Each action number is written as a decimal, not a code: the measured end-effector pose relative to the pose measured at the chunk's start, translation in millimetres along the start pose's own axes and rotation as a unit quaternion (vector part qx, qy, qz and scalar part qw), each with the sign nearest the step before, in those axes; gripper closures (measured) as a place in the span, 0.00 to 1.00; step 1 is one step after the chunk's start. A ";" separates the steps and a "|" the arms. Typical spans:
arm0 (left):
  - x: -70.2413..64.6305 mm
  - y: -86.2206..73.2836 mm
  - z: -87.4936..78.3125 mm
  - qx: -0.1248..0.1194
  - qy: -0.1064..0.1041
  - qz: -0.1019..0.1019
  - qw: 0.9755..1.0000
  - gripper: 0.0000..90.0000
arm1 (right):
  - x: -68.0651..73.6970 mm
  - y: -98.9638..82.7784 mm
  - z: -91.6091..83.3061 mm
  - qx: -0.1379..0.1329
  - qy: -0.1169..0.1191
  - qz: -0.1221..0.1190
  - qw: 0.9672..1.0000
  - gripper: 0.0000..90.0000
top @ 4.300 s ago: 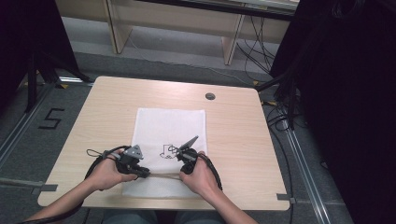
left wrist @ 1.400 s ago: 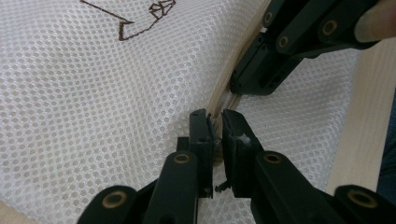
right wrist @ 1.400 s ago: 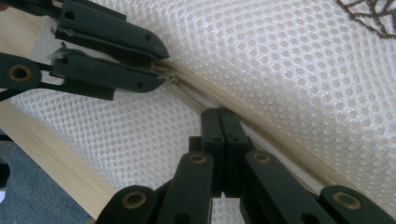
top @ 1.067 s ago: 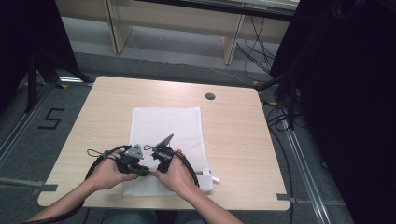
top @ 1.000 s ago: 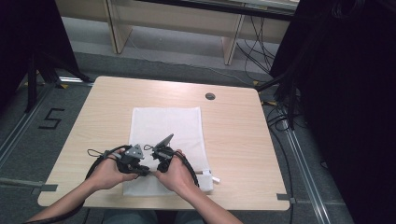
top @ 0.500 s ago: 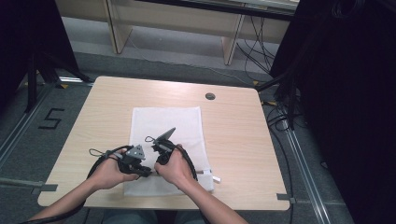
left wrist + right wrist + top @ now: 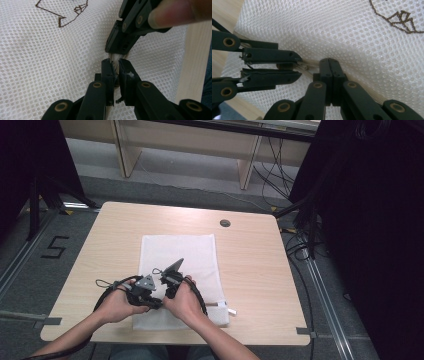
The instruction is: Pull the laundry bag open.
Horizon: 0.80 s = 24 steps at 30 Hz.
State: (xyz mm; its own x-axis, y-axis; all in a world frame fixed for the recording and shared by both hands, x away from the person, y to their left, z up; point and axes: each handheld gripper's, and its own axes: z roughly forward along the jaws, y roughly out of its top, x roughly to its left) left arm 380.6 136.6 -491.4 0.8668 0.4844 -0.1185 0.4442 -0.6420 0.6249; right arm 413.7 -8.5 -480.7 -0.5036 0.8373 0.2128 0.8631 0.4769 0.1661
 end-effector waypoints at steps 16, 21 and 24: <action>3.6 -3.9 -8.7 0.022 0.010 0.007 1.000 0.92 | 3.4 3.9 0.4 0.020 -0.001 0.006 1.000 1.00; 3.4 -7.4 -12.6 0.017 0.008 0.012 1.000 0.92 | 2.7 3.7 1.1 0.012 -0.006 0.004 1.000 1.00; 9.0 -12.4 -16.7 -0.001 -0.002 -0.015 1.000 0.92 | 1.9 3.3 0.8 0.013 0.000 0.006 1.000 1.00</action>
State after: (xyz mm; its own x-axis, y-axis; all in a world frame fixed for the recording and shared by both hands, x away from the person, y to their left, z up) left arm 379.1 158.9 -487.3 0.8538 0.5011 -0.1410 0.4699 -0.6252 0.6231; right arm 415.6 -5.1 -480.6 -0.4925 0.8434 0.2145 0.8702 0.4729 0.1383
